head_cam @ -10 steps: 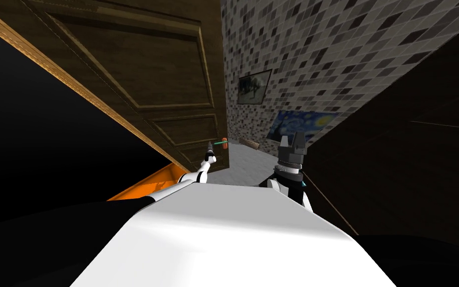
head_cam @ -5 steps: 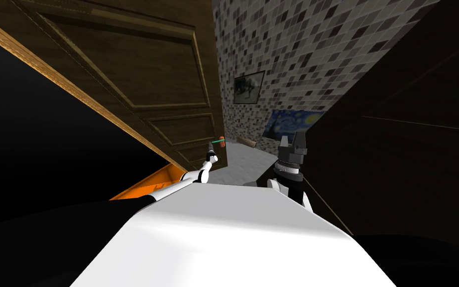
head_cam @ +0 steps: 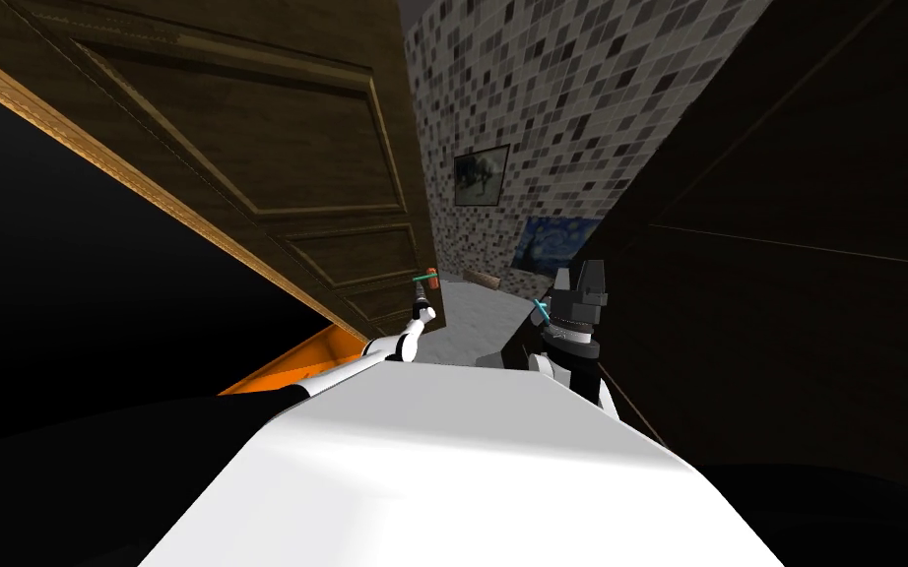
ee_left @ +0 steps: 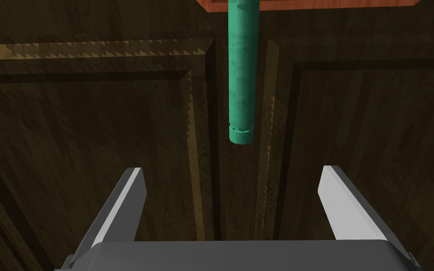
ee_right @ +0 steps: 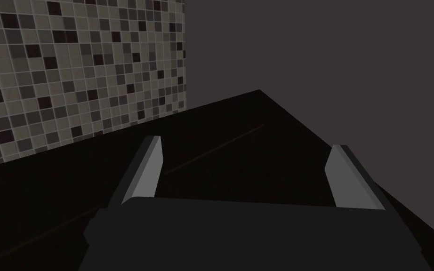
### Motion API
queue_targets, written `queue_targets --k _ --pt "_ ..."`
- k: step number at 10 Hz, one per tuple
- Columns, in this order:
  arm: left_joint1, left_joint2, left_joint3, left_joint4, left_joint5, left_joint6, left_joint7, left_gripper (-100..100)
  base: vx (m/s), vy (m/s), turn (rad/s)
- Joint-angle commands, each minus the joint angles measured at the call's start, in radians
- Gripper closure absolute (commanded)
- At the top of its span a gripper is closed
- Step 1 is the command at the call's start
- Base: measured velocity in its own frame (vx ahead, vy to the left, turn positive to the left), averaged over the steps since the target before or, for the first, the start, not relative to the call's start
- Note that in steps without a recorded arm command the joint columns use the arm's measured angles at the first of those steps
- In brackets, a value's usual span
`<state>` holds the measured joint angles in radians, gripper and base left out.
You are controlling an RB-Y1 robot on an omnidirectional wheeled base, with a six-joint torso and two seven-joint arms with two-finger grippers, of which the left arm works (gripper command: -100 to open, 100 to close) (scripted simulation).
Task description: Push the door open
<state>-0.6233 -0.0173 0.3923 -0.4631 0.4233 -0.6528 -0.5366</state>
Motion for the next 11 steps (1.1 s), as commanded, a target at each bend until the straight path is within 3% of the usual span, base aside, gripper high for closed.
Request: queue_targets --k 1,4,5,6,8,11 --pt "-0.010 -0.023 0.007 0.016 0.026 -0.018 -0.029 -100 -0.059 -0.096 -0.104" --pt "-0.008 -0.024 0.008 0.009 0.026 -0.012 -0.033 -100 -0.027 -0.057 -0.006" --pt "-0.008 0.006 0.008 0.013 0.026 -0.017 -0.030 -100 0.064 0.073 0.003" --pt "-0.008 0.006 0.008 0.013 0.026 -0.017 -0.030 -100 0.091 0.093 -0.006" --pt "-0.005 0.038 0.008 0.013 0.025 -0.018 -0.026 -100 0.153 0.074 -0.019" --pt "-0.001 0.042 0.009 0.013 0.025 -0.020 -0.021 -100 0.197 0.044 -0.027"
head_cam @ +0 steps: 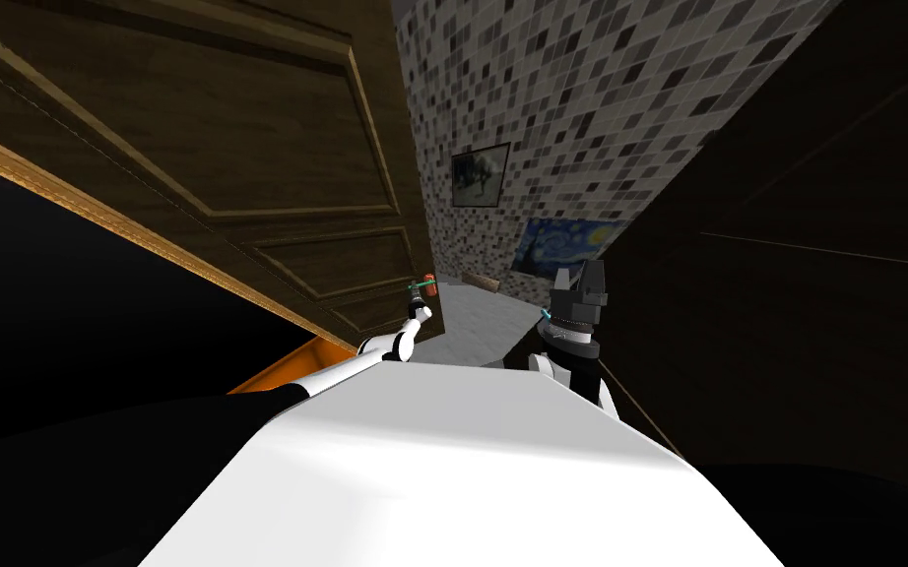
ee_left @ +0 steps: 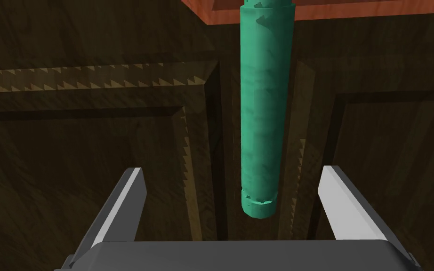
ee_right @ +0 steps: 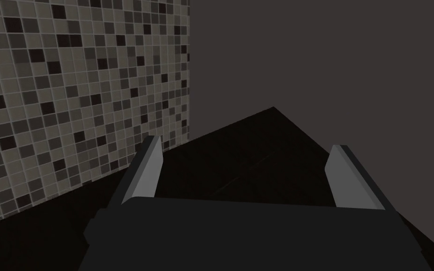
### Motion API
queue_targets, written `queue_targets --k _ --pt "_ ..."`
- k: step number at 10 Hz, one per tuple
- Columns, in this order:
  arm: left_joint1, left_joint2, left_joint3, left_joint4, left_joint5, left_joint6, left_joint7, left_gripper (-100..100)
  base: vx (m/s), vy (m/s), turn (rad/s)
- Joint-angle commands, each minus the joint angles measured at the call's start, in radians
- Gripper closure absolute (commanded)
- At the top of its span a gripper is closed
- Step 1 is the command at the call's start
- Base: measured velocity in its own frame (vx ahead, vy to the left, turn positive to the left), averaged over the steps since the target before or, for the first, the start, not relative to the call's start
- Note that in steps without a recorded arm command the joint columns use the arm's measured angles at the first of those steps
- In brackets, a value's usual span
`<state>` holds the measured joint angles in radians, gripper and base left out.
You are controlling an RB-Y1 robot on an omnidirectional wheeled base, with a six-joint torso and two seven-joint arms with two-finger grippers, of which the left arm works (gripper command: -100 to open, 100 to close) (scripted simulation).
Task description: Push the door open
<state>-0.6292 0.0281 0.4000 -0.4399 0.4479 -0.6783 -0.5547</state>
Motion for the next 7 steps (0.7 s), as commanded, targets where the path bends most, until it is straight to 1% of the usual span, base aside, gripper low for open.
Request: queue_targets --k 1,2,3,4,5,7 --pt "0.006 -0.011 0.001 -0.010 0.000 0.005 -0.001 -100 0.208 0.029 -0.023" --pt "0.008 -0.026 0.001 -0.010 0.000 0.004 0.001 -100 0.205 0.023 -0.032" --pt "0.008 -0.026 0.001 -0.010 0.000 0.004 0.001 -100 0.154 -0.009 -0.013" --pt "0.004 -0.021 0.000 0.001 -0.001 -0.006 0.008 -100 0.052 -0.009 0.016" --pt "0.004 -0.021 0.000 0.001 -0.001 -0.006 0.008 100 -0.007 0.000 -0.009" --pt "0.004 -0.021 0.000 0.001 -0.001 -0.006 0.008 100 -0.019 0.003 -0.011"
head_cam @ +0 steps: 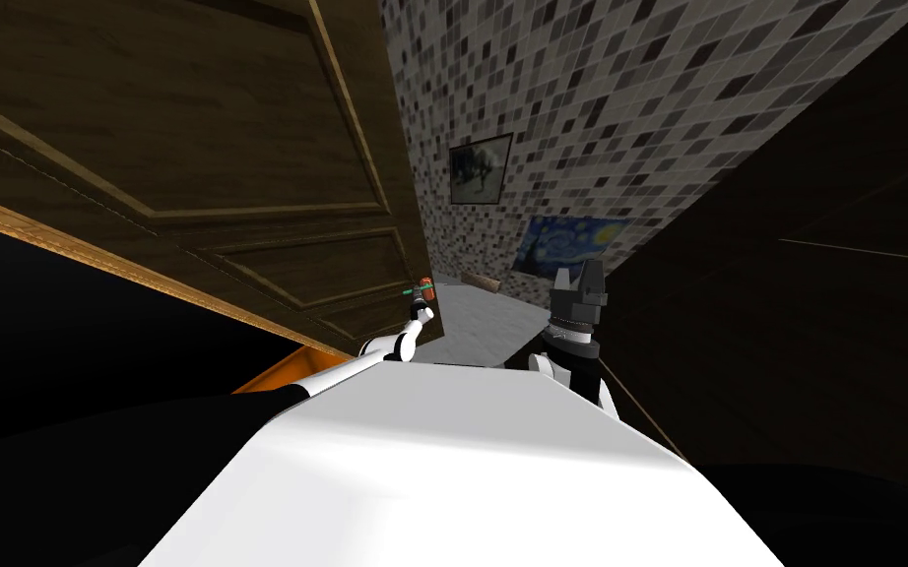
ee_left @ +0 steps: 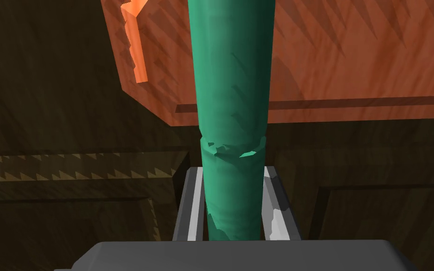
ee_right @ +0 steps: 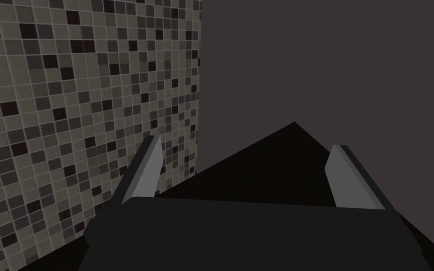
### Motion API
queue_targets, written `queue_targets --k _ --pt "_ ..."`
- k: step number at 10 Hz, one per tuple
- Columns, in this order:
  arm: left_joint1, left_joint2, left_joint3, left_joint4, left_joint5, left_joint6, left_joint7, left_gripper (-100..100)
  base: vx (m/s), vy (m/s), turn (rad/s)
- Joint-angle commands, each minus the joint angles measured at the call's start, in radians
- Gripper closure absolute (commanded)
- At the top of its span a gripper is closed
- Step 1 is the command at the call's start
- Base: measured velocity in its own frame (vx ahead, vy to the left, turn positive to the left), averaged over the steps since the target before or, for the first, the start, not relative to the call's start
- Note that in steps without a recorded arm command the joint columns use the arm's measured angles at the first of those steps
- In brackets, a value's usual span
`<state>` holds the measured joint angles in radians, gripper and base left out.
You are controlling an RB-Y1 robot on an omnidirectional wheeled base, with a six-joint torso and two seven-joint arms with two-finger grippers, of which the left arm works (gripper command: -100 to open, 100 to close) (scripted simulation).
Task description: Push the door open
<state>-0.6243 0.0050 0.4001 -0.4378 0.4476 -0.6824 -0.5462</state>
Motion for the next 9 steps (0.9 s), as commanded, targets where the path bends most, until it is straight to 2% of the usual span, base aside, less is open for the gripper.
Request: queue_targets --k 1,3,4,6,7,8,9 --pt "-0.001 0.002 0.000 -0.001 0.000 -0.002 -0.001 100 -0.007 0.002 -0.003" --pt "-0.001 0.002 0.000 -0.001 0.000 -0.002 -0.001 100 0.000 0.000 0.000" --pt "-0.003 0.021 0.023 0.003 0.018 -0.012 -0.023 100 0.125 -0.029 0.011" --pt "-0.007 0.030 0.044 0.005 0.035 -0.024 -0.044 100 0.199 -0.019 0.037" --pt "-0.007 0.030 0.044 0.028 0.035 -0.024 -0.044 100 0.166 0.000 0.028" --pt "-0.007 0.030 0.044 0.016 0.035 -0.024 -0.044 100 0.084 0.023 0.006" --pt "-0.012 0.031 0.068 0.007 0.053 -0.037 -0.068 100 0.178 0.005 0.003"
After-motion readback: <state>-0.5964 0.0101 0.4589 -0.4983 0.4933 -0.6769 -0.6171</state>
